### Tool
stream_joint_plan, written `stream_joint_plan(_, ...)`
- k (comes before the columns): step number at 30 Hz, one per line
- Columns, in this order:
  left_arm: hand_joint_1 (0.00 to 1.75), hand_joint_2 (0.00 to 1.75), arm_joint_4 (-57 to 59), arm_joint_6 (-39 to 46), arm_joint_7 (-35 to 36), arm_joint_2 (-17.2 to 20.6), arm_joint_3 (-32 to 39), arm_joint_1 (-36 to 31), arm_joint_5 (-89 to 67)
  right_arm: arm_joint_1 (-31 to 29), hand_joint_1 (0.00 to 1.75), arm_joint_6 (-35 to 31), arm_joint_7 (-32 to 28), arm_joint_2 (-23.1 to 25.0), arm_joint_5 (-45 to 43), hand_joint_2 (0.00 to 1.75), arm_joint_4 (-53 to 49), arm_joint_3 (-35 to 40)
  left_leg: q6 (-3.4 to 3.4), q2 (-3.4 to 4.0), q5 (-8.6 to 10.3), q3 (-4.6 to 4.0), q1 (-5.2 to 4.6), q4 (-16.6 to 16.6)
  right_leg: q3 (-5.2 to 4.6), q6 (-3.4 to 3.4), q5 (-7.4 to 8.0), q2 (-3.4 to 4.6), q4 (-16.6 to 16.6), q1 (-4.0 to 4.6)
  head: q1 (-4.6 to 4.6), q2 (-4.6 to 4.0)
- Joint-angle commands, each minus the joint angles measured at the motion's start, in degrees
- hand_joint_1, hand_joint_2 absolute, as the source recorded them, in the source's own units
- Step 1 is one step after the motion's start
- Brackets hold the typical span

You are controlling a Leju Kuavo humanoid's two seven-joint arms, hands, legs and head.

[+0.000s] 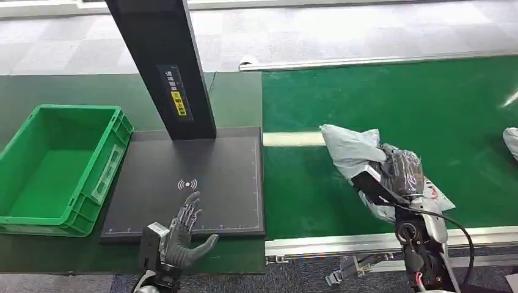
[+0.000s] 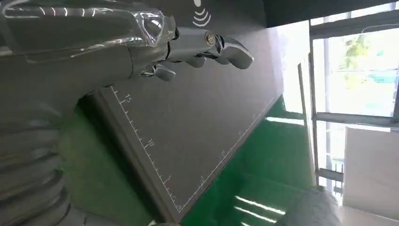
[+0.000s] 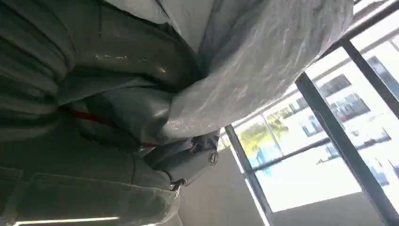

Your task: Moved the parcel from conveyor to table for the left to box.

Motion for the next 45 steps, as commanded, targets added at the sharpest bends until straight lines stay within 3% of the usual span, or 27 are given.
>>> stream_joint_plan(1,0.00,1.75,2.9,0.4,-1.2,-0.3,-0.7,-3.4,0.5,-0.3,1.75,-3.7,-5.3,4.9,-1.1,1.75,-9.4,1.9,-0.02,0.10,0.01,-0.04,-0.05,0.0,-0.08,-0.01,0.03,0.04,0.0,-0.04,0.00,0.00)
stream_joint_plan(4,0.00,1.75,3.3,0.5,-1.2,0.2,-1.2,-3.4,0.6,-2.7,1.75,-3.8,-5.9,4.6,0.4,1.75,-6.3,6.5,-0.01,0.25,0.00,0.06,-0.04,0.0,-0.01,-0.01,0.04,0.16,0.0,-0.04,0.00,0.00)
stream_joint_plan(9,0.00,1.75,6.3,0.1,-2.1,1.0,-2.5,-5.1,1.6,-13.5,1.75,-4.0,-6.4,4.2,7.0,1.75,9.3,16.9,-0.01,0.56,0.00,0.12,-0.07,0.0,-0.05,-0.03,0.13,0.44,0.0,-0.06,0.00,0.00)
stream_joint_plan(14,0.00,1.75,8.0,-0.2,-2.6,1.5,-3.8,-6.9,2.4,-22.6,1.75,-3.3,-9.3,7.0,9.4,1.75,23.5,27.2,0.00,0.44,0.04,0.13,-0.04,0.0,0.01,-0.02,0.12,0.33,0.0,-0.03,0.02,0.00)
stream_joint_plan(17,0.00,1.75,8.7,0.3,-3.2,1.8,-4.3,-7.9,2.7,-23.7,1.75,-2.6,-9.9,9.6,11.5,1.75,26.6,33.5,-0.03,0.53,0.06,0.19,-0.02,-0.1,0.04,-0.05,0.15,0.40,-0.1,-0.01,-0.02,0.00)
stream_joint_plan(21,0.00,1.75,7.7,10.7,-7.6,0.4,-2.0,-8.6,2.8,-24.1,1.75,-1.2,-10.1,12.7,13.1,1.75,29.3,41.7,-0.03,0.36,0.02,0.20,0.00,-0.1,0.08,-0.03,0.06,0.29,0.0,0.02,-0.02,0.00)
stream_joint_plan(25,0.00,1.75,7.3,10.9,-7.4,0.5,-2.1,-8.7,2.9,-23.9,1.75,-1.6,-9.6,13.3,13.2,1.75,29.4,42.2,-0.01,0.18,0.05,0.07,0.00,0.0,0.00,-0.02,0.03,0.10,0.0,0.02,-0.02,0.00)
stream_joint_plan(26,0.00,1.75,2.2,25.4,-15.0,-1.5,0.0,-7.6,-0.6,-24.1,1.75,0.3,-10.9,14.0,11.9,1.75,30.3,44.2,-0.01,0.22,0.05,0.09,0.00,0.0,0.01,-0.02,0.04,0.12,0.0,0.02,0.00,0.00)
stream_joint_plan(29,0.00,1.75,-8.5,34.9,-15.0,-0.3,-3.1,-5.5,-0.6,-23.9,1.75,-1.8,-11.3,15.6,8.7,1.75,33.4,47.1,0.01,0.23,0.01,-0.08,0.05,0.1,-0.07,0.00,0.04,0.12,0.1,0.06,0.02,0.00)
stream_joint_plan(41,0.00,1.75,-10.0,35.8,-15.0,-0.2,-3.9,-4.9,-0.4,-23.5,1.75,-2.8,-12.2,15.1,7.6,1.75,33.8,47.1,0.00,0.03,0.07,0.03,-0.01,0.0,0.03,-0.01,0.02,-0.12,0.0,0.01,0.02,0.00)
stream_joint_plan(43,0.00,1.75,-10.1,35.4,-15.0,-0.2,-4.5,-4.7,0.2,-22.3,1.75,-5.2,-12.8,14.9,7.0,1.75,33.4,46.7,0.01,0.02,0.06,0.03,-0.01,0.0,0.05,-0.01,0.02,-0.12,0.0,0.01,0.00,0.00)
stream_joint_plan(45,0.00,1.75,-8.0,34.1,-15.0,-0.1,-5.9,-5.2,1.3,-22.2,1.75,-15.2,-11.9,15.1,9.7,1.75,35.4,47.9,0.01,-0.04,0.08,0.08,0.00,-0.1,0.10,0.00,0.01,-0.19,0.0,0.01,0.00,0.00)
